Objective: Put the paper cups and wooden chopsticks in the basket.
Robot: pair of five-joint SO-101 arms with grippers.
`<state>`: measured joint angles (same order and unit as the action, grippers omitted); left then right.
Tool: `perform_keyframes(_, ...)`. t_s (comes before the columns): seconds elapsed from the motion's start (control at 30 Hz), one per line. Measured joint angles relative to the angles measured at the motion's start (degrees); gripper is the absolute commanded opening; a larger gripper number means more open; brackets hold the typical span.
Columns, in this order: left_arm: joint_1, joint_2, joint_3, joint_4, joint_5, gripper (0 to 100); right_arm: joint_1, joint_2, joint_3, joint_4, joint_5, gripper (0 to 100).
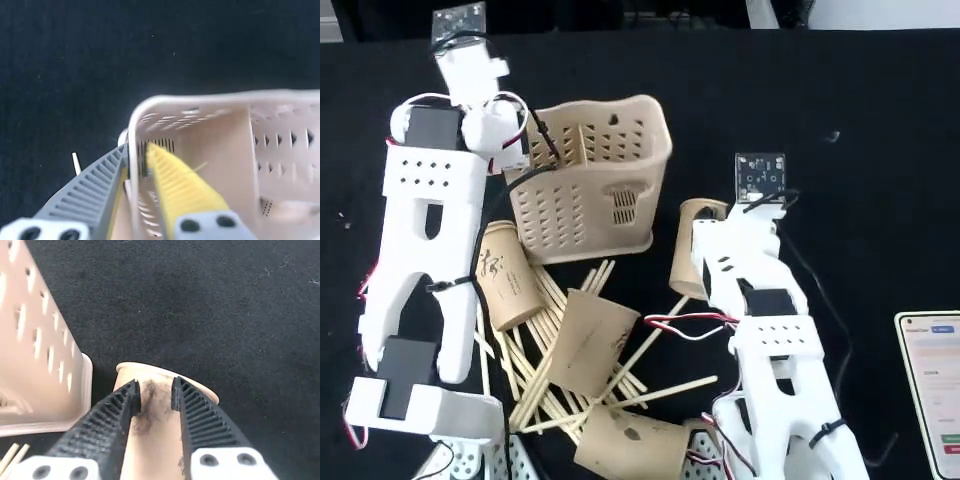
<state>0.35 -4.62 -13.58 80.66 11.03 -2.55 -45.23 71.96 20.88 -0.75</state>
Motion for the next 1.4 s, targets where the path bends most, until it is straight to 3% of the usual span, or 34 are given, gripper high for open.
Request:
perform_keyframes(0.17,-1.8,0.0,0.0,-2.5,-0.4,17,0.8,0.0,-2.5,3.8,0.0,11.7)
perform_keyframes(0.33,-4.9,-0.6,-0.4,-2.5,-0.5,18,7.8,-1.4,-15.3,19.3,0.0,15.9)
perform_keyframes(0.47,-7.6,-4.1,-5.4,2.5,-1.0,18,9.0,-2.1,-26.2,31.9,2.6,23.7)
perform_keyframes(0.57,-10.2,-8.2,-8.5,7.3,-4.8,18,9.1,-2.0,-31.6,38.2,6.5,21.9)
perform_keyframes(0.77,-10.8,-13.1,-5.7,15.9,-17.8,18,9.9,5.5,-32.9,35.0,17.5,12.9)
perform_keyframes(0.93,-16.6,-14.3,6.3,16.5,-20.7,18,10.5,16.4,-38.8,36.3,18.7,19.8)
perform_keyframes(1.1,-23.3,-15.9,21.1,8.0,-19.7,18,10.5,35.7,-57.3,50.6,9.2,21.1)
perform_keyframes(1.23,-28.0,-18.7,33.1,-2.1,-14.9,18,10.2,51.8,-76.0,62.1,9.0,21.2)
perform_keyframes(1.3,-29.4,-20.2,39.4,-7.6,-12.6,18,9.4,58.5,-85.2,66.2,13.3,21.2)
perform_keyframes(1.4,-29.9,-21.9,46.5,-14.0,-11.3,18,9.0,66.0,-97.6,71.4,26.7,21.2)
